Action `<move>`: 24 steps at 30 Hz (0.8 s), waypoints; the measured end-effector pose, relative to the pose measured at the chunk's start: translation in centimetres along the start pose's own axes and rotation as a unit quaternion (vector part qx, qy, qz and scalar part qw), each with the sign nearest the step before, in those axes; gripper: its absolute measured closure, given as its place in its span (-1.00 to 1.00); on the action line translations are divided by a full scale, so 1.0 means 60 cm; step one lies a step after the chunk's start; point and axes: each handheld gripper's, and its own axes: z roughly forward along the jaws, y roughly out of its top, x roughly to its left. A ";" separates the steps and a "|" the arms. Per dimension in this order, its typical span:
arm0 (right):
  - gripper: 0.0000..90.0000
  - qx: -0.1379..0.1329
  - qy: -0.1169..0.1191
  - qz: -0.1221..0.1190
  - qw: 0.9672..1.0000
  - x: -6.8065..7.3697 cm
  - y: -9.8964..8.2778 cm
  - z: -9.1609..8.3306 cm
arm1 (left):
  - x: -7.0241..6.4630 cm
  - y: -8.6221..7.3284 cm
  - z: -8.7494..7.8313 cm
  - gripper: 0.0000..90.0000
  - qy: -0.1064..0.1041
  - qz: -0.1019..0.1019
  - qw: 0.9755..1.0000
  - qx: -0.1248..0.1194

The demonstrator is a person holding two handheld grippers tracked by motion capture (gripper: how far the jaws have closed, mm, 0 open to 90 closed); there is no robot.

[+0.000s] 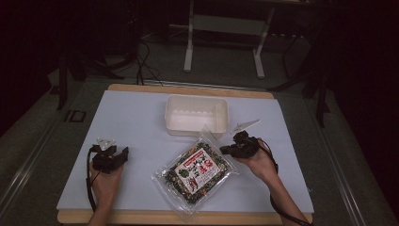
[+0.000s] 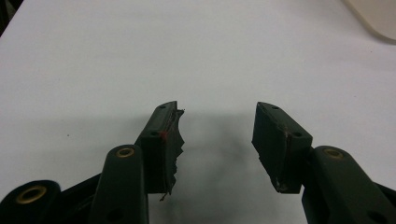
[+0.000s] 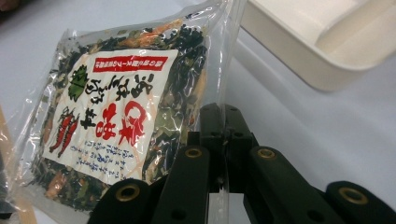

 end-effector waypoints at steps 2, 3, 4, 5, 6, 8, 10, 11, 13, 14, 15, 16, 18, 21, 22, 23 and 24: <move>0.98 0.002 0.000 -0.007 1.000 0.000 0.007 -0.001 | 0.000 0.000 0.000 0.13 -0.001 -0.001 1.000 0.000; 0.98 0.002 0.002 -0.009 1.000 0.000 0.011 -0.002 | 0.000 0.000 0.000 0.13 0.000 0.000 1.000 0.000; 0.98 -0.001 0.004 -0.013 1.000 0.000 0.016 -0.004 | 0.000 0.000 0.000 0.12 0.000 0.000 1.000 0.000; 0.98 -0.001 0.006 -0.014 1.000 0.001 0.019 -0.005 | 0.000 0.000 0.000 0.12 0.000 0.000 1.000 0.001; 0.98 -0.001 0.006 -0.019 1.000 0.002 0.024 -0.007 | 0.000 0.000 0.000 0.12 0.000 0.000 1.000 0.001; 0.98 0.000 0.006 -0.028 1.000 0.005 0.032 -0.011 | 0.000 0.000 0.000 0.11 0.000 0.001 1.000 0.000; 0.98 0.000 0.007 -0.036 0.999 0.010 0.041 -0.016 | 0.000 0.000 -0.001 0.11 -0.001 0.000 1.000 -0.001; 0.98 0.000 0.006 -0.041 0.999 0.013 0.046 -0.019 | 0.000 0.000 -0.001 0.11 -0.001 0.000 1.000 -0.001; 0.98 0.000 0.005 -0.053 0.999 0.019 0.055 -0.026 | 0.000 0.000 0.000 0.11 -0.001 0.001 1.000 -0.001; 0.98 0.000 0.004 -0.058 0.998 0.022 0.060 -0.029 | 0.000 0.000 0.000 0.11 -0.001 0.001 1.000 0.000; 0.98 0.000 0.004 -0.061 0.998 0.024 0.064 -0.032 | 0.000 0.000 0.000 0.11 -0.001 0.002 1.000 0.000; 0.98 0.000 0.003 -0.064 0.998 0.025 0.068 -0.034 | 0.000 0.000 0.000 0.11 0.000 0.002 1.000 0.000; 0.98 0.001 -0.001 -0.072 0.997 0.027 0.076 -0.038 | 0.000 0.000 0.000 0.11 -0.001 0.001 1.000 0.001; 0.98 0.000 -0.007 -0.078 0.997 0.024 0.085 -0.045 | 0.001 0.000 0.000 0.11 -0.002 0.001 1.000 0.001; 0.98 0.001 -0.011 -0.081 0.997 0.023 0.088 -0.047 | 0.001 0.000 -0.001 0.10 -0.002 0.000 1.000 0.001; 0.98 0.001 -0.011 -0.081 0.997 0.023 0.088 -0.047 | 0.001 0.000 -0.001 0.10 -0.002 0.000 1.000 0.001; 0.98 0.002 -0.013 -0.082 0.997 0.023 0.090 -0.048 | 0.001 0.000 -0.001 0.10 -0.001 -0.001 1.000 0.000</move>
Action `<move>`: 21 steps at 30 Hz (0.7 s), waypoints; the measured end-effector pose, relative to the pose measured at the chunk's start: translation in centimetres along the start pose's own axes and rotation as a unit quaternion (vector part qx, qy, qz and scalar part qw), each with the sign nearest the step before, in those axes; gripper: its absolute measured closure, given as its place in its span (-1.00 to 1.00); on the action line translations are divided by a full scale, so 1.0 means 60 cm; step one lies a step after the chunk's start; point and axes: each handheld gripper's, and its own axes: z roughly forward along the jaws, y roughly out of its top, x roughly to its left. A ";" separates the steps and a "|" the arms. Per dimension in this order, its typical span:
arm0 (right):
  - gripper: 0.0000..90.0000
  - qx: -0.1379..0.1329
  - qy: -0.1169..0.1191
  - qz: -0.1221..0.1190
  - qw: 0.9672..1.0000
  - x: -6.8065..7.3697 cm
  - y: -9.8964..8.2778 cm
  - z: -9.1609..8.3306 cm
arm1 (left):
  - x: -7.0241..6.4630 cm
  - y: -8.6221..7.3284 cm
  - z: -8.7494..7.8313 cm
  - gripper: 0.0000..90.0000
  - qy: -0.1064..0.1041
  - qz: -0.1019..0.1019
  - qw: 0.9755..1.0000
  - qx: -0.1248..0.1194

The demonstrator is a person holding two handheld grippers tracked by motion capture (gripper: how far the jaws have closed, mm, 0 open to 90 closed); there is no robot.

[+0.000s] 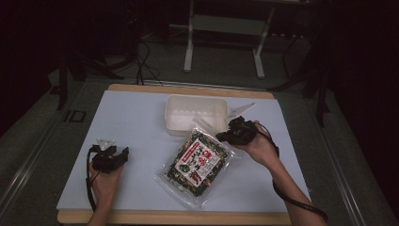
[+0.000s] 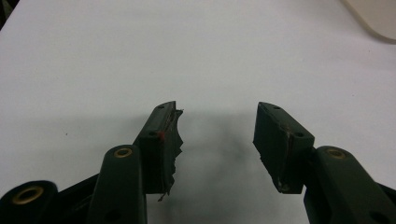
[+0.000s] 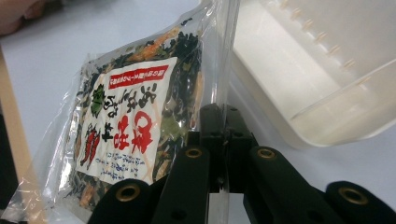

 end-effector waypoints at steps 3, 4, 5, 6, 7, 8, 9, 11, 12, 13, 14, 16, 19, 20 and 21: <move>0.98 0.003 -0.011 -0.017 1.000 -0.001 0.010 -0.007 | 0.000 0.000 0.000 0.10 -0.001 -0.001 1.000 -0.001; 0.98 0.002 -0.012 -0.020 1.000 -0.001 0.012 -0.010 | 0.000 0.000 0.000 0.10 -0.001 0.000 1.000 0.000; 0.98 0.001 -0.013 -0.024 1.000 -0.001 0.015 -0.012 | 0.000 0.000 0.000 0.10 -0.001 0.000 1.000 0.000; 0.98 0.000 -0.014 -0.026 1.000 -0.001 0.017 -0.014 | 0.000 0.000 0.000 0.10 -0.001 0.000 1.000 0.000; 0.98 0.000 -0.014 -0.028 1.000 0.000 0.020 -0.015 | 0.000 0.000 0.000 0.10 -0.001 0.000 1.000 0.001; 0.98 -0.001 -0.014 -0.032 0.999 -0.001 0.022 -0.017 | 0.000 0.000 -0.001 0.10 -0.001 0.001 1.000 0.001; 0.98 -0.001 -0.012 -0.035 0.999 -0.001 0.024 -0.019 | 0.000 0.000 0.000 0.10 -0.001 0.000 1.000 0.001; 0.98 0.000 -0.011 -0.042 0.999 -0.002 0.030 -0.022 | 0.000 0.000 -0.001 0.10 -0.002 -0.001 1.000 0.001; 0.98 -0.001 -0.010 -0.045 0.999 -0.003 0.033 -0.024 | 0.000 0.000 -0.001 0.10 -0.002 -0.001 1.000 0.001; 0.98 -0.002 -0.010 -0.048 0.999 -0.004 0.036 -0.025 | 0.000 0.000 -0.001 0.10 -0.002 -0.001 1.000 0.001; 0.98 -0.002 -0.010 -0.051 0.999 -0.005 0.039 -0.028 | 0.000 0.000 -0.001 0.10 -0.002 -0.002 1.000 0.000; 0.98 -0.004 -0.011 -0.055 0.998 -0.006 0.046 -0.032 | 0.000 0.000 -0.001 0.10 -0.002 -0.003 1.000 -0.001; 0.98 -0.002 -0.016 -0.058 0.998 -0.008 0.055 -0.037 | 0.001 0.000 -0.001 0.11 -0.002 -0.003 1.000 -0.001; 0.98 0.000 -0.019 -0.061 0.998 -0.008 0.058 -0.038 | 0.001 0.000 -0.001 0.10 -0.002 -0.003 1.000 -0.001; 0.98 0.002 -0.020 -0.062 0.998 -0.008 0.061 -0.040 | 0.001 0.000 -0.001 0.10 -0.002 -0.003 1.000 -0.002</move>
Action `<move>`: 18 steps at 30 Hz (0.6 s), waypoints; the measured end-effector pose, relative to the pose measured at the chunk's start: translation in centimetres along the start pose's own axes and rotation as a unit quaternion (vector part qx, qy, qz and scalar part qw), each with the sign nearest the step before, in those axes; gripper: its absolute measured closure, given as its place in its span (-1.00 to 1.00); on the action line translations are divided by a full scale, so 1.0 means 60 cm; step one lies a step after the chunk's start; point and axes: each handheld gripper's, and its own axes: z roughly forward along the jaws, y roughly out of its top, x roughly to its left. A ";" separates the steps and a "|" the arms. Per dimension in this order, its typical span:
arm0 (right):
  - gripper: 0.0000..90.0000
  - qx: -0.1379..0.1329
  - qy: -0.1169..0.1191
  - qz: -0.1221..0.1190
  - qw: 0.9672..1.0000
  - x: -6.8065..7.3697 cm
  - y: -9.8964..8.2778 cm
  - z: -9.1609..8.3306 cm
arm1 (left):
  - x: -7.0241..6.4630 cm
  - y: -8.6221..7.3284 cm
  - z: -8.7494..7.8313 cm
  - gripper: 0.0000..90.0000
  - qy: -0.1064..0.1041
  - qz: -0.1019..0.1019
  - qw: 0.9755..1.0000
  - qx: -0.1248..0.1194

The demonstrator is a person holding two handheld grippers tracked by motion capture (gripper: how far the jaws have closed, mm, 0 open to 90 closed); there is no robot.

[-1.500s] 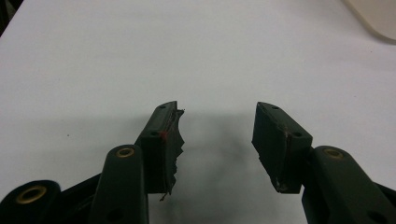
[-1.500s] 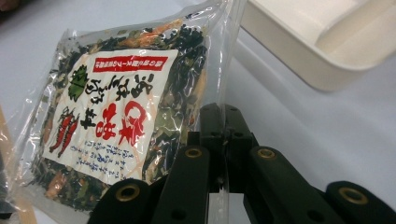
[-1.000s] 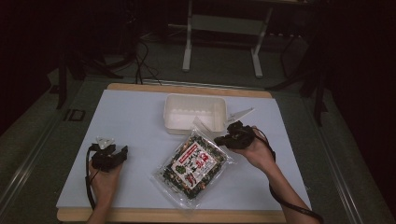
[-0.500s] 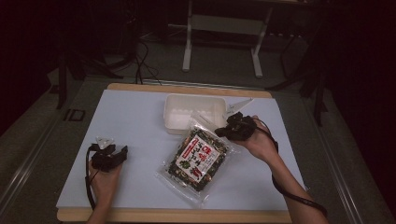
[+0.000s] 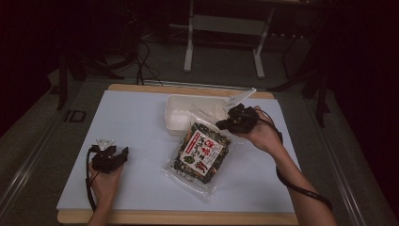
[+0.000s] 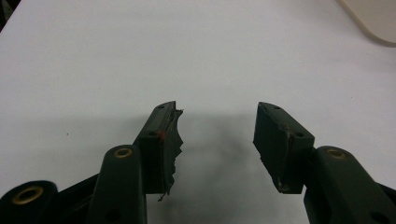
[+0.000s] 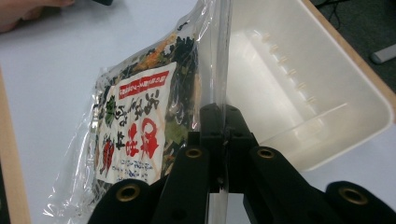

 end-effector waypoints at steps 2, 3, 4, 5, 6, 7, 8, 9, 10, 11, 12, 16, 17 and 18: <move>0.98 0.002 -0.004 -0.003 1.000 -0.001 0.006 -0.003 | 0.000 0.000 0.000 0.10 0.000 0.000 1.000 0.000; 0.98 0.001 -0.006 -0.005 1.000 -0.002 0.009 -0.004 | 0.000 0.000 0.000 0.10 0.000 -0.001 1.000 0.000; 0.98 0.000 -0.008 -0.008 1.000 -0.003 0.012 -0.005 | 0.000 0.000 0.000 0.10 0.000 -0.001 1.000 -0.001; 0.98 0.001 -0.010 -0.008 1.000 -0.003 0.015 -0.007 | 0.000 0.000 0.000 0.10 0.000 -0.001 1.000 -0.002; 0.98 0.000 -0.012 -0.009 1.000 -0.004 0.018 -0.008 | 0.000 0.000 0.000 0.10 0.000 -0.001 1.000 -0.002; 0.98 0.000 -0.012 -0.010 1.000 -0.004 0.020 -0.009 | 0.000 0.000 0.000 0.10 0.000 -0.001 1.000 -0.002; 0.98 0.000 -0.013 -0.011 1.000 -0.005 0.023 -0.010 | 0.000 0.000 0.000 0.10 0.000 -0.001 1.000 -0.002; 0.98 -0.001 -0.015 -0.014 1.000 -0.005 0.025 -0.011 | 0.000 0.000 0.000 0.10 -0.001 -0.001 1.000 -0.002; 0.98 -0.002 -0.015 -0.014 1.000 -0.005 0.028 -0.012 | -0.001 0.000 0.000 0.10 -0.001 -0.001 1.000 -0.002; 0.98 -0.003 -0.016 -0.016 1.000 -0.005 0.030 -0.014 | -0.001 0.000 0.000 0.10 -0.001 -0.001 1.000 -0.002; 0.98 -0.004 -0.015 -0.017 1.000 -0.005 0.032 -0.015 | -0.001 0.000 0.000 0.10 -0.001 -0.001 1.000 -0.002; 0.98 -0.008 -0.017 -0.024 1.000 -0.004 0.041 -0.023 | 0.000 0.000 -0.001 0.10 0.000 -0.001 1.000 -0.004; 0.98 -0.012 -0.016 -0.027 0.999 -0.004 0.042 -0.025 | 0.000 0.000 -0.001 0.10 0.000 -0.001 1.000 -0.005; 0.98 -0.014 -0.016 -0.029 0.999 -0.004 0.044 -0.028 | 0.000 0.000 -0.001 0.10 0.000 -0.001 1.000 -0.004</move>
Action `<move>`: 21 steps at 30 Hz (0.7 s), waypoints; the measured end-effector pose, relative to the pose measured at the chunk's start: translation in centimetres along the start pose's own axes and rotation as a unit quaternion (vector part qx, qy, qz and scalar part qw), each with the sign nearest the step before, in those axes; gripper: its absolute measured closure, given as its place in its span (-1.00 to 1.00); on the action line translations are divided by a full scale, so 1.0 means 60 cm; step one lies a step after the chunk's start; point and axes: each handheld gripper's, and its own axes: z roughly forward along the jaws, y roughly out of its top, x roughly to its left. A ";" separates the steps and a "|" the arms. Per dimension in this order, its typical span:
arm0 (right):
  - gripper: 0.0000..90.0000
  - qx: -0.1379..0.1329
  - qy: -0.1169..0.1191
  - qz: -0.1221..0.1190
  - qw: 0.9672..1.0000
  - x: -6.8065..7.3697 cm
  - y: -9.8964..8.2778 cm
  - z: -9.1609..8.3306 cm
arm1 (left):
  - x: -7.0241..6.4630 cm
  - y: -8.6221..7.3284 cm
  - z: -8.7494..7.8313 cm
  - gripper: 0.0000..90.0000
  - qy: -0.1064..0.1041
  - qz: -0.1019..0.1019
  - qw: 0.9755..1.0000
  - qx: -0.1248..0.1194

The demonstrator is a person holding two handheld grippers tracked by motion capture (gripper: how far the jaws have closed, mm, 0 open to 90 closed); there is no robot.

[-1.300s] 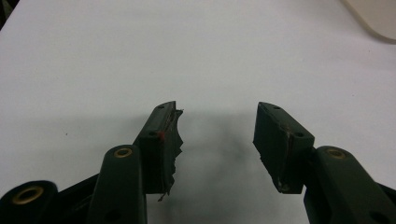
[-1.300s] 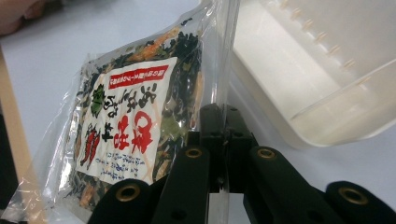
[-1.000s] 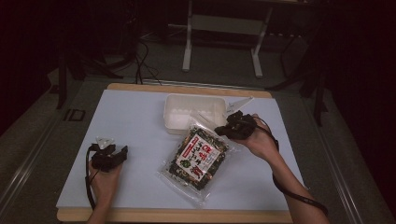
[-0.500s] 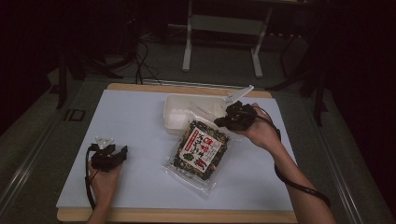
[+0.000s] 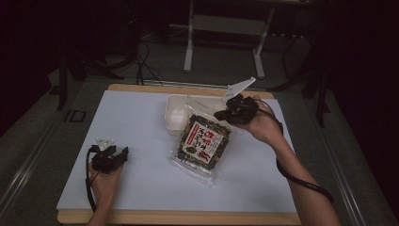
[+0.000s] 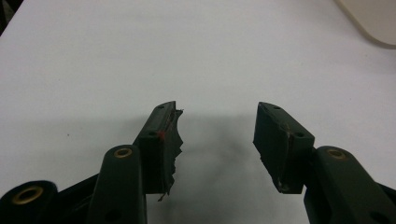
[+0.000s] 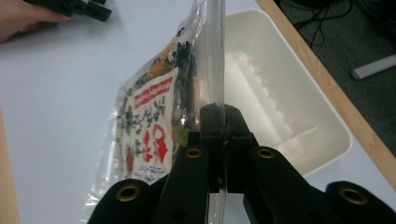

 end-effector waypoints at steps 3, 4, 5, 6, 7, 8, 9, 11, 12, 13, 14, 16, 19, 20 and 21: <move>0.99 -0.010 0.011 0.000 1.000 0.000 0.005 -0.007 | 0.000 0.000 0.000 0.10 0.000 0.001 1.000 0.001; 0.98 -0.013 0.014 0.001 1.000 0.000 0.007 -0.008 | 0.000 0.000 0.000 0.10 0.000 0.001 1.000 0.001; 0.98 -0.013 0.014 -0.002 1.000 0.000 0.009 -0.010 | 0.000 0.000 0.000 0.10 0.000 0.000 1.000 0.001; 0.99 -0.014 0.014 -0.004 1.000 0.000 0.011 -0.011 | 0.000 0.000 0.000 0.10 0.000 0.000 1.000 0.001; 0.99 -0.015 0.013 -0.004 1.000 0.001 0.012 -0.013 | 0.000 0.000 0.000 0.10 0.000 -0.001 1.000 0.001; 0.99 -0.016 0.014 -0.005 1.000 0.000 0.014 -0.014 | 0.000 0.000 0.000 0.10 0.000 -0.001 1.000 0.000; 0.99 -0.018 0.014 -0.005 1.000 0.000 0.016 -0.015 | 0.000 0.000 0.000 0.10 0.000 -0.001 1.000 0.000; 0.99 -0.021 0.015 -0.007 1.000 0.000 0.018 -0.018 | 0.000 0.000 0.000 0.10 0.000 -0.001 1.000 0.000; 0.99 -0.023 0.015 -0.009 1.000 0.000 0.020 -0.019 | 0.000 0.000 0.000 0.10 0.000 -0.001 1.000 0.001; 0.99 -0.023 0.015 -0.010 1.000 0.000 0.021 -0.021 | 0.000 0.000 0.000 0.10 0.000 -0.002 1.000 0.000; 0.99 -0.024 0.015 -0.010 1.000 0.001 0.023 -0.022 | 0.000 0.000 0.000 0.10 0.000 -0.001 1.000 0.000; 0.99 -0.025 0.014 -0.012 1.000 0.001 0.025 -0.025 | 0.000 0.000 0.000 0.10 0.000 -0.002 1.000 0.001; 0.99 -0.028 0.014 -0.014 0.999 0.002 0.028 -0.029 | 0.000 0.000 0.000 0.10 0.000 -0.002 1.000 0.001; 0.99 -0.027 0.015 -0.015 0.999 0.002 0.029 -0.031 | 0.000 0.000 0.000 0.10 0.000 -0.002 1.000 0.001; 0.99 -0.028 0.015 -0.016 0.999 0.002 0.030 -0.032 | 0.000 0.000 0.000 0.10 0.000 -0.002 1.000 0.000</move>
